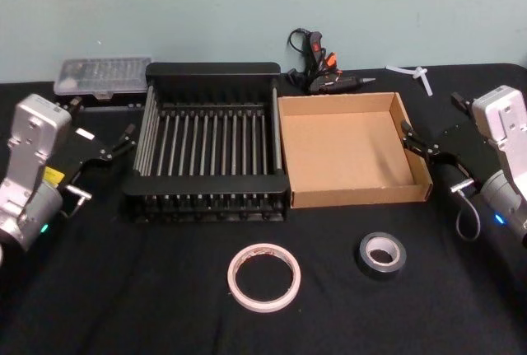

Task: Pick up the white tape and place it into the black box , Pick up the silver tape and place it into the brown box.

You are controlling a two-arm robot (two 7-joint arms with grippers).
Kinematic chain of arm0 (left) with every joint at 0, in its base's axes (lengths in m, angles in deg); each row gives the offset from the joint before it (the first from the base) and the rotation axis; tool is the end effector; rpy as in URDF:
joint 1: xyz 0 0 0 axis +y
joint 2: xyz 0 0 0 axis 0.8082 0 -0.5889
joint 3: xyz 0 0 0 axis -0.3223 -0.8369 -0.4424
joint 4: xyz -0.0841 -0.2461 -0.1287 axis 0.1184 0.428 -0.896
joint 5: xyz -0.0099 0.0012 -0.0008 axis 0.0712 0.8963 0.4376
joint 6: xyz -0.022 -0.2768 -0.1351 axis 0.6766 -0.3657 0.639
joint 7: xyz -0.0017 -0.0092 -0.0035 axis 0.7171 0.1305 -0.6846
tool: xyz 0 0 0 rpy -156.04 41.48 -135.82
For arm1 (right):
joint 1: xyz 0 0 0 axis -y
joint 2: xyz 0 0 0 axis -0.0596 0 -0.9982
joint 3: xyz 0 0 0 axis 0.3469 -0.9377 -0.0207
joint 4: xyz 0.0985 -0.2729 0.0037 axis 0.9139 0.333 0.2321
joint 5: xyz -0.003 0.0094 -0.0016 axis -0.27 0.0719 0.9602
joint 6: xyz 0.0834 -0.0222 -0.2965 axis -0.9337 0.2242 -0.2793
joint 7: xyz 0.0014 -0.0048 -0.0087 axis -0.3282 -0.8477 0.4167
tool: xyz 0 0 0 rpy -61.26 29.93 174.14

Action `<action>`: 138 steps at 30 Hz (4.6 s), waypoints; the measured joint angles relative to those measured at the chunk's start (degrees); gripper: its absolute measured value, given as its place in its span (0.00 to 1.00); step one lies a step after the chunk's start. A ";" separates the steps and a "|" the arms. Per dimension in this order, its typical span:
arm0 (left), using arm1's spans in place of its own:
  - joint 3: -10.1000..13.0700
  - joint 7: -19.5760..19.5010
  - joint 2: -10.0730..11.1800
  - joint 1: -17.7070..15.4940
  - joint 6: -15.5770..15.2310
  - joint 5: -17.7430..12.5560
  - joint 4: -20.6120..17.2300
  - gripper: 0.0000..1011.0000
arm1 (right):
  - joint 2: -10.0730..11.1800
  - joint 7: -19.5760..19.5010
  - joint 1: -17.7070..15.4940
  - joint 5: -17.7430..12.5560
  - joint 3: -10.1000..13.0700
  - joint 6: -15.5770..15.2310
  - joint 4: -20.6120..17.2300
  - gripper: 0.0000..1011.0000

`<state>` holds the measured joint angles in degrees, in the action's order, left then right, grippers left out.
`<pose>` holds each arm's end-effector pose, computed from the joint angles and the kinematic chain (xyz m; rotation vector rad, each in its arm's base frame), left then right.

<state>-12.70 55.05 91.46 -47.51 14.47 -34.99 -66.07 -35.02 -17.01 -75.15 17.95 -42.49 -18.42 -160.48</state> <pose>0.3581 0.0828 -0.3023 0.3044 -0.2852 1.2480 0.3582 -0.0826 -0.3023 -0.3044 -0.2852 -1.2479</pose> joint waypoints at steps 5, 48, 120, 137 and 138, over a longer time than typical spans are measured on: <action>0.00 0.00 0.00 0.00 0.00 0.00 0.00 0.99 | 0.00 0.00 0.00 0.00 0.00 0.00 0.00 0.99; 0.00 0.00 0.00 0.00 0.00 0.00 0.00 0.99 | 0.00 0.00 0.00 0.00 0.00 0.00 0.00 0.99; 0.00 0.00 0.00 0.00 0.00 0.00 0.00 0.99 | -2.61 3.95 -20.58 -10.57 11.51 -39.70 -29.03 0.99; 0.00 0.00 0.00 0.00 0.00 0.00 0.00 0.99 | -3.96 5.13 -21.18 -8.71 12.39 -41.97 -28.56 0.99; 0.00 0.00 0.00 0.00 0.00 0.00 0.00 0.99 | -4.09 5.30 -21.16 -8.55 12.39 -42.10 -28.46 0.99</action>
<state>-12.70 55.05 91.46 -47.51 14.47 -34.99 -66.07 -39.11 -11.71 -96.31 9.40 -30.10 -60.52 -188.93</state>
